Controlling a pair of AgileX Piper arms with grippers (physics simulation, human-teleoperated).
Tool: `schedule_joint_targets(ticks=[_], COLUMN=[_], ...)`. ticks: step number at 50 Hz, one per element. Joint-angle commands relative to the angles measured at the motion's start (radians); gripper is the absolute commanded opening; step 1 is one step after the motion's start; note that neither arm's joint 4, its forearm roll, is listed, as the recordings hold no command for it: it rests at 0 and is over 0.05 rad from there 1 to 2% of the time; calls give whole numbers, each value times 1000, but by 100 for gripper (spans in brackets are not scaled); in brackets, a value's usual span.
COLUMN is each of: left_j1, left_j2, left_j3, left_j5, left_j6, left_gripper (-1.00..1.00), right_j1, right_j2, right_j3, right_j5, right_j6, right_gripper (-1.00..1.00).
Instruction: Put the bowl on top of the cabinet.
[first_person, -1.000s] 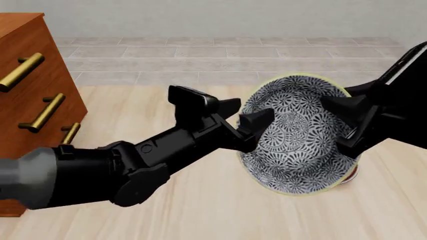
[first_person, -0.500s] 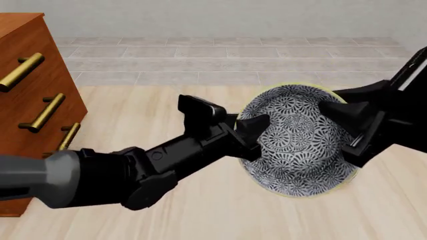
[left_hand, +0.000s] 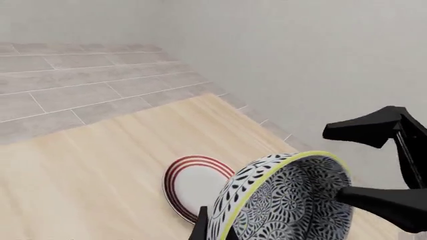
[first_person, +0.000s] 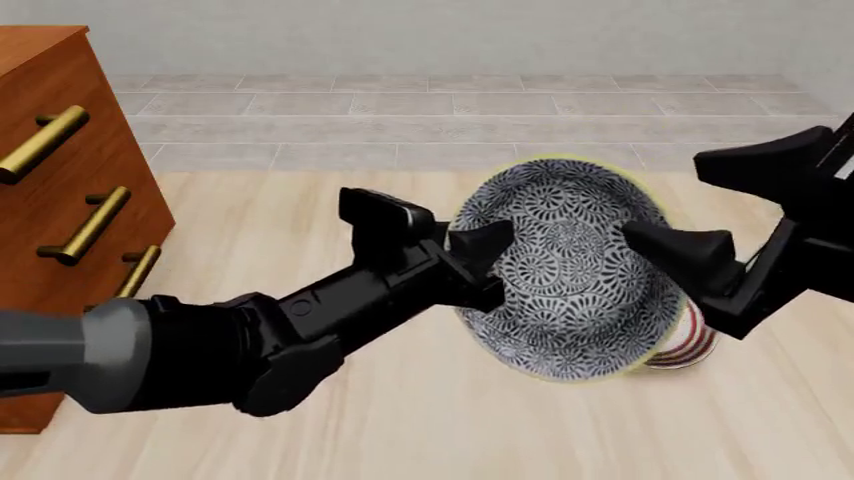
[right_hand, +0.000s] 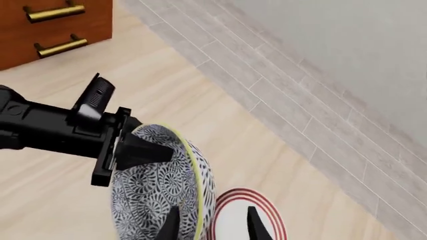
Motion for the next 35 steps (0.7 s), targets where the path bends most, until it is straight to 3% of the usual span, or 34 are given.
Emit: schedule_joint_targets(ticks=[1, 21, 35], left_j1=[38, 143, 224], left_j2=[-10, -42, -126], left_j3=[-11, -39, -65], left_j5=[15, 87, 241], left_j6=[45, 148, 243], left_gripper=[-100, -100, -100], right_j1=[15, 121, 134], right_j2=[-37, -126, -60], right_j3=[-10, -43, -52], right_j5=[15, 47, -49], right_j6=[41, 97, 84], right_gripper=[100, 100, 100])
